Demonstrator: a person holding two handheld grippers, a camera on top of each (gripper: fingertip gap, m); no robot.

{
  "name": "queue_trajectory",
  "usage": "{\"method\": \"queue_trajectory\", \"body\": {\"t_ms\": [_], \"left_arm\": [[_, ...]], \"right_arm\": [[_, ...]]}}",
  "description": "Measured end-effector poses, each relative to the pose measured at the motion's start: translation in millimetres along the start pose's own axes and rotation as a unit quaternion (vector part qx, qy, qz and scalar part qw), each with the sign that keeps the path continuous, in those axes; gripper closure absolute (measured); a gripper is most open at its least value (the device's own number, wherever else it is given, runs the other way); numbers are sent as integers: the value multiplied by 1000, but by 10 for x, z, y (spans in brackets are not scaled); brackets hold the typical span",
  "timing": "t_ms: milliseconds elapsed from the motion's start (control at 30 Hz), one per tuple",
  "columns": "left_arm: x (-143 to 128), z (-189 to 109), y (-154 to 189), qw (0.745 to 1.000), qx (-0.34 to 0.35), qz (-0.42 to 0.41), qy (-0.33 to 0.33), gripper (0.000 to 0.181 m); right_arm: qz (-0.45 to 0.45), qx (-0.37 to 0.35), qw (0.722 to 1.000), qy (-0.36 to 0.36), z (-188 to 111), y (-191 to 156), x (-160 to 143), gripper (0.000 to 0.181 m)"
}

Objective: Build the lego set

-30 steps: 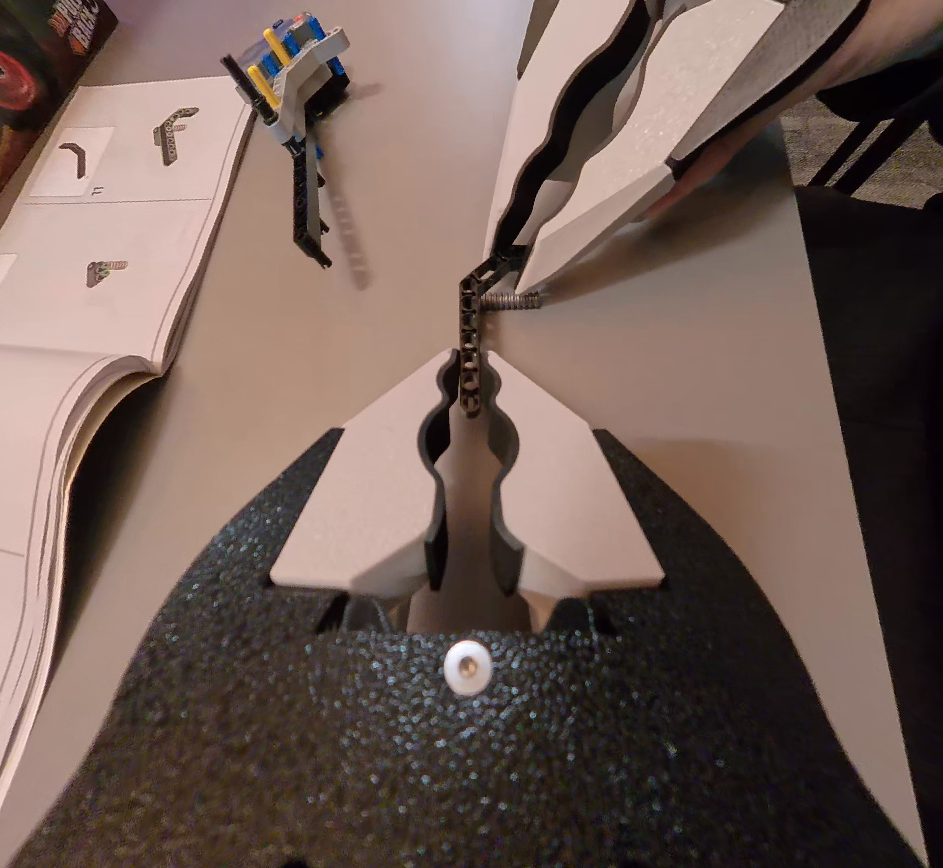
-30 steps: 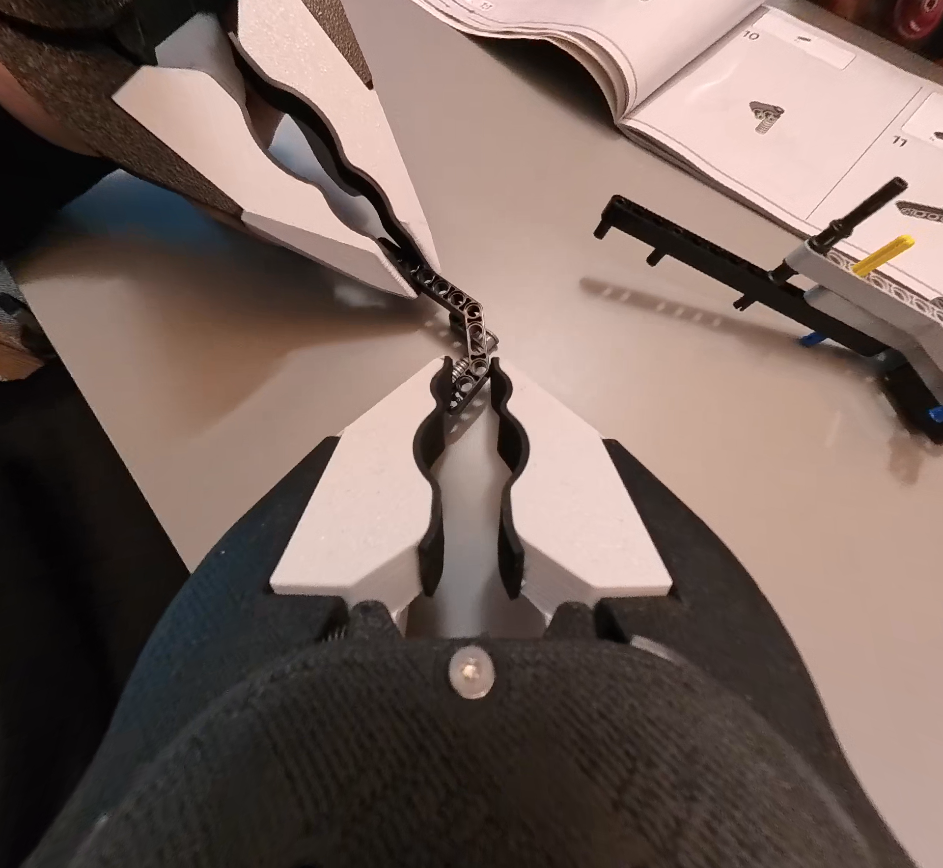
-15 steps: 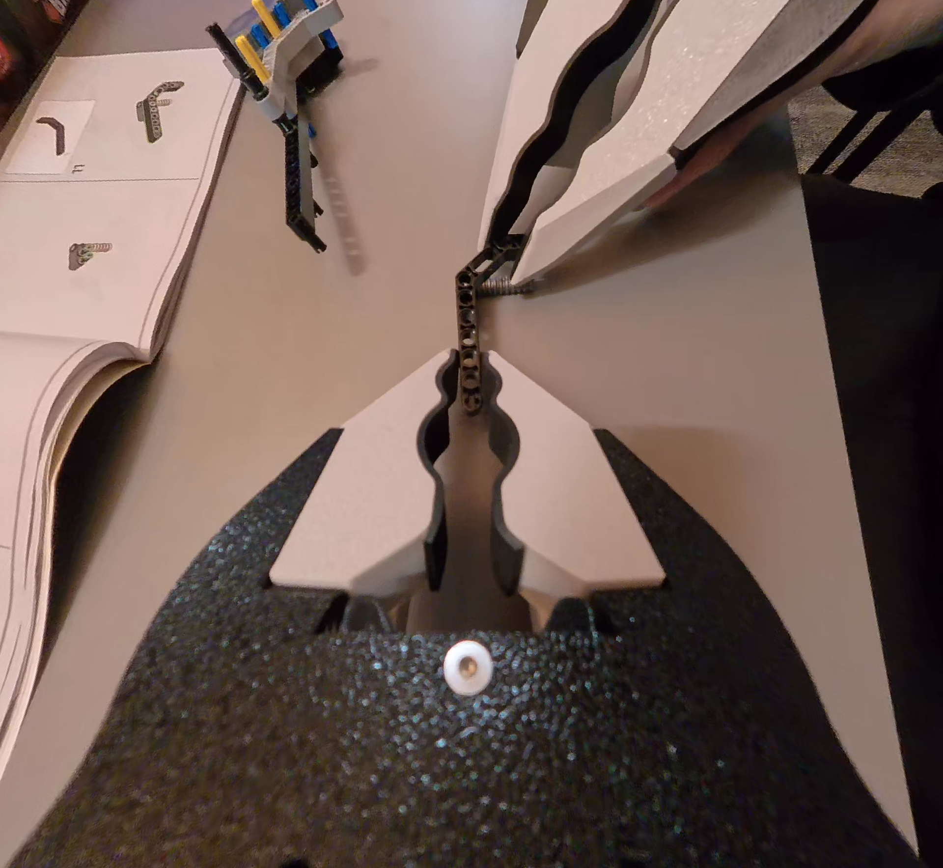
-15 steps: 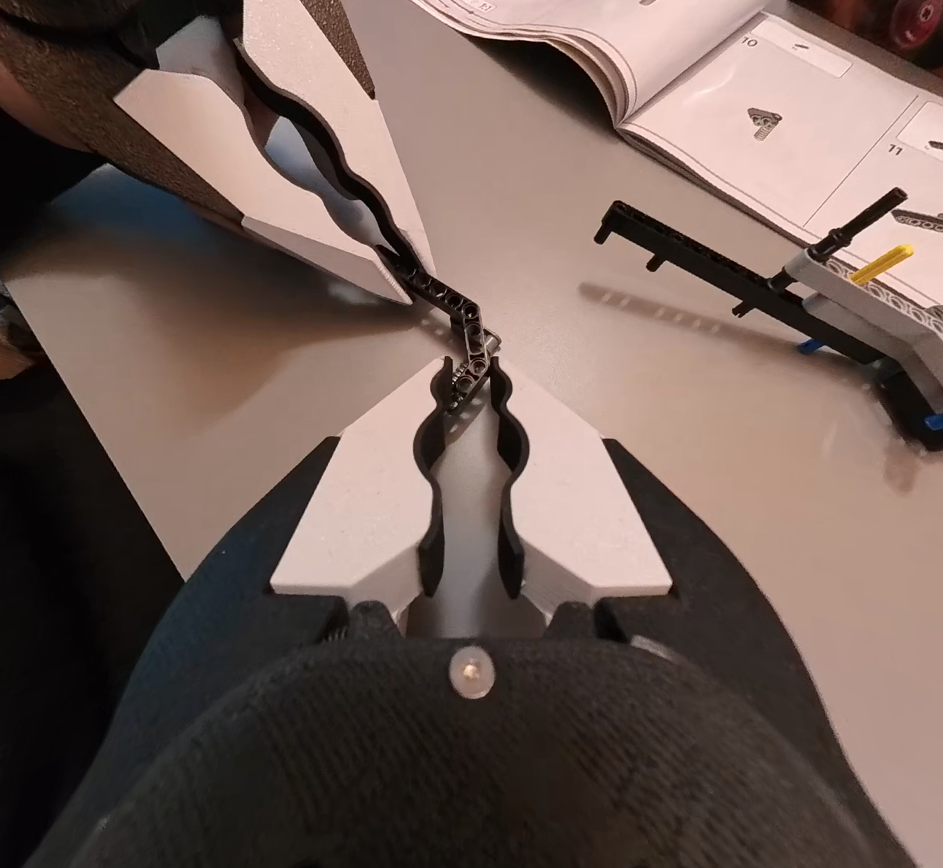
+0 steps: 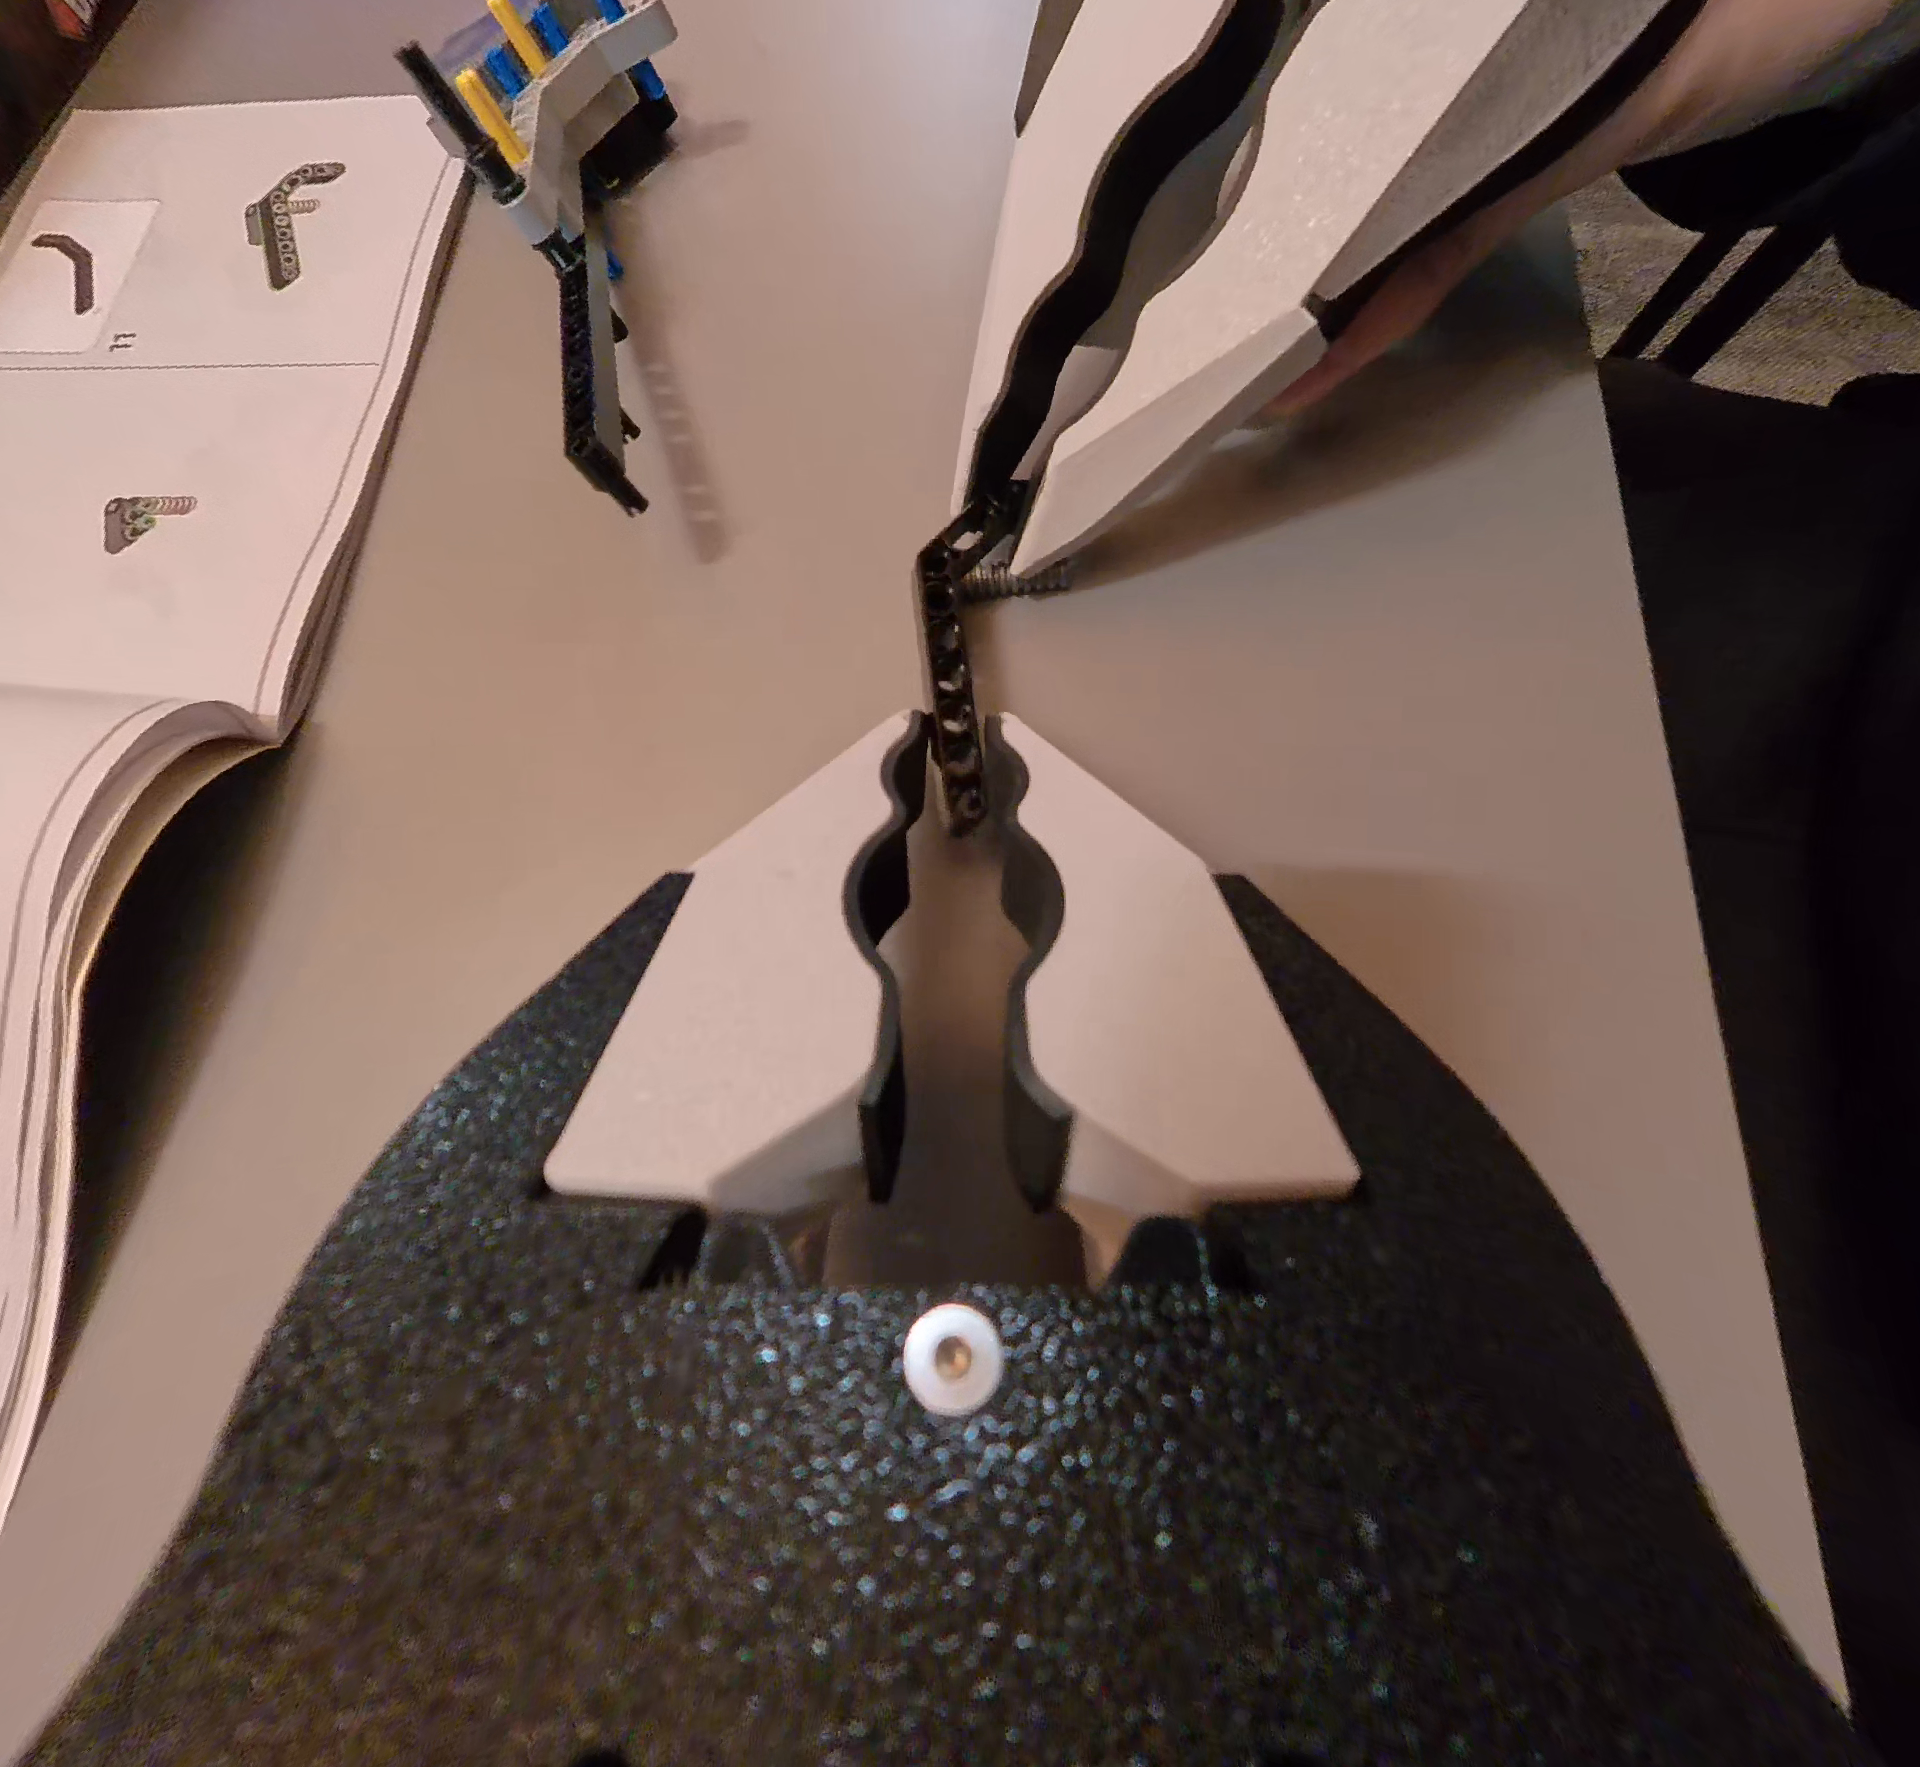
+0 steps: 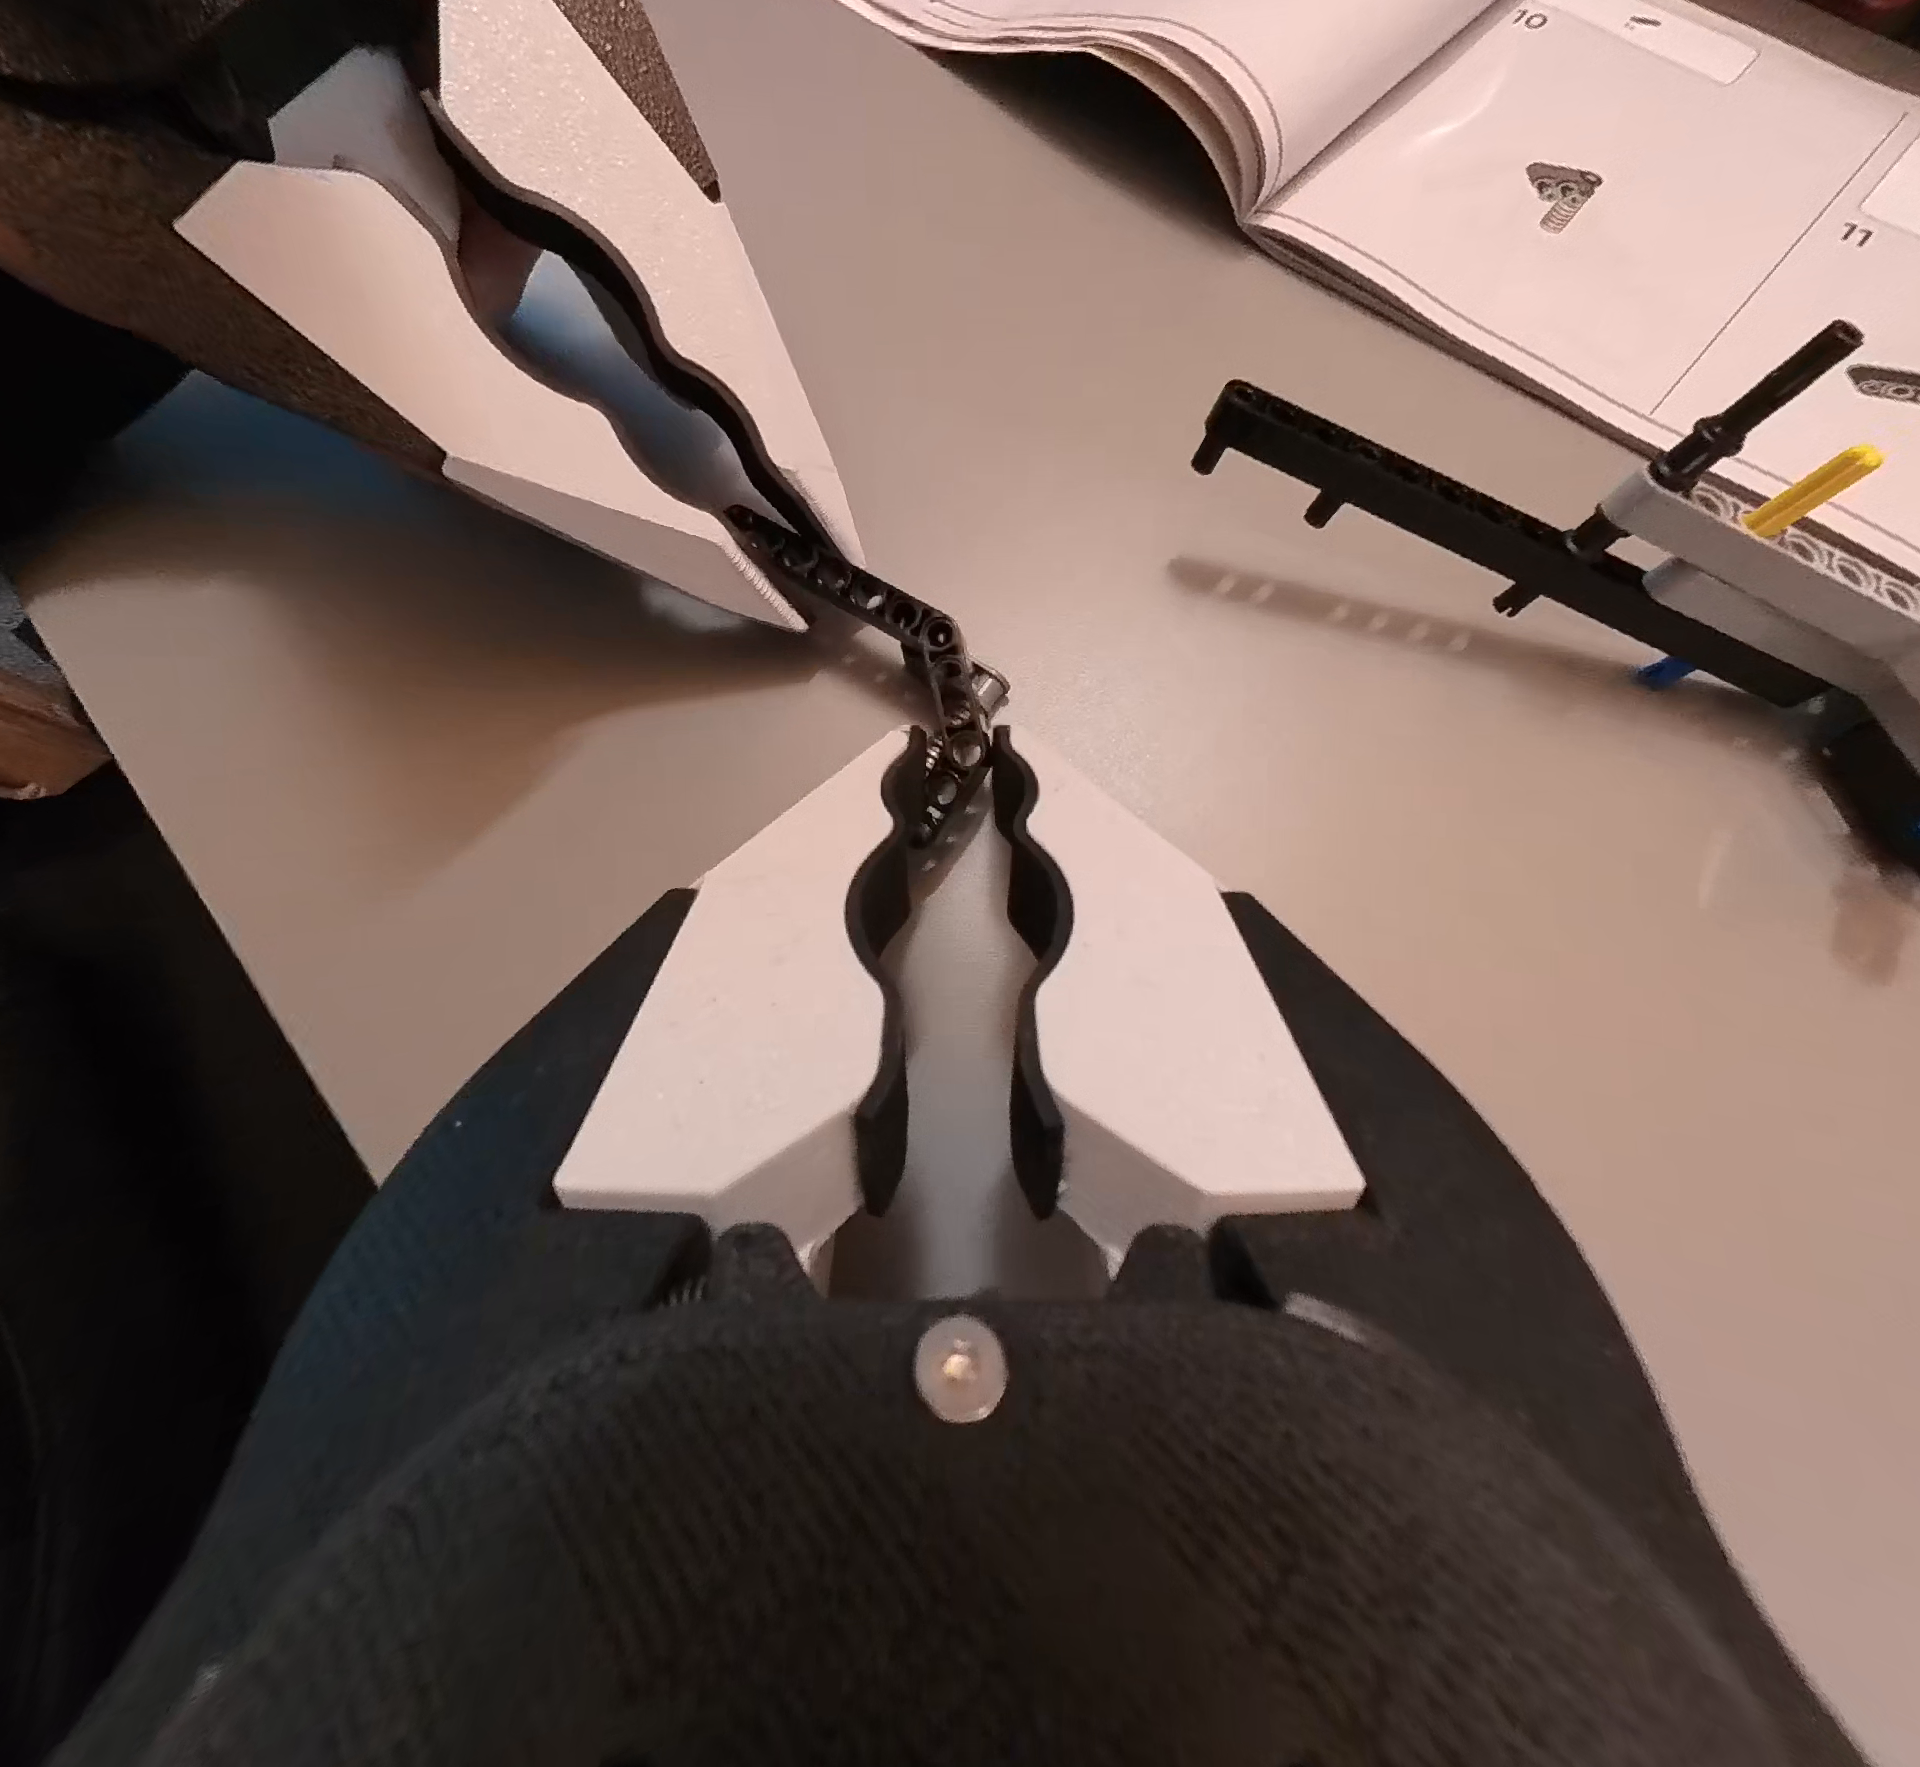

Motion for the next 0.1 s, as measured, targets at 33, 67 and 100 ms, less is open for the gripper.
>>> {"method": "queue_trajectory", "body": {"t_ms": [33, 67, 100], "left_arm": [[-2, -3, -7, 1000, -1, -3, 2, 173], [-3, -6, -12, 1000, -2, -7, 4, 173], [-5, -10, -18, 1000, -5, -10, 6, 173]], "right_arm": [[-1, -3, 1000, -1, 4, 0, -1, 172], [-3, -7, 1000, -2, 7, -1, -2, 172], [-5, -8, 1000, -2, 9, -5, -4, 172]]}}
Point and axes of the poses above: each gripper's, where its closed fingertips meet, z out along the fingers, x out of its top, y = z × x across the jaws, the point moved 9 cm from there along -z, back along the fingers, and after that the axes turned 11 degrees about z, right-handed, at the moved point
